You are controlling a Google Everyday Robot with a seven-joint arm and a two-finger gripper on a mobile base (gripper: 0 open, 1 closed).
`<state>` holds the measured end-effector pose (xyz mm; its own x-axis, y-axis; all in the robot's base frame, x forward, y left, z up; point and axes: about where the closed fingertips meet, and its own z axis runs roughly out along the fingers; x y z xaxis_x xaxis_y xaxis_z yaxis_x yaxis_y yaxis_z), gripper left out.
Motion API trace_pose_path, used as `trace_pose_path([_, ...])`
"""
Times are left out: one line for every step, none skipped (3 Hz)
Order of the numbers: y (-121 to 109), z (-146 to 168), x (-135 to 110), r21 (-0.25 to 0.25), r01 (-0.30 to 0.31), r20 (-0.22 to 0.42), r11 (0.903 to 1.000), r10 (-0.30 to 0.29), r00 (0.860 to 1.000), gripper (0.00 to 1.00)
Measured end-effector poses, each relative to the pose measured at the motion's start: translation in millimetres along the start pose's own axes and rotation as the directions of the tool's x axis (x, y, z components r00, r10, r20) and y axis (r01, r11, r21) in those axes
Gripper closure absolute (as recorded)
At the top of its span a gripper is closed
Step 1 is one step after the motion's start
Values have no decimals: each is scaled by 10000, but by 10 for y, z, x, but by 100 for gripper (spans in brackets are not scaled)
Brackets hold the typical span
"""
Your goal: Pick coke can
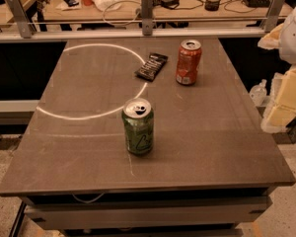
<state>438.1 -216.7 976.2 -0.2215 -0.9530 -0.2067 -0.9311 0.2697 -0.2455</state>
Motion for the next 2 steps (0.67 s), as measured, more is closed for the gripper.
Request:
trace_pose_path([0, 0, 0, 2, 0, 1, 10000, 0, 10000, 0])
trace_pose_path([-152, 4, -15, 284, -947, 640, 9951, 927, 9936, 0])
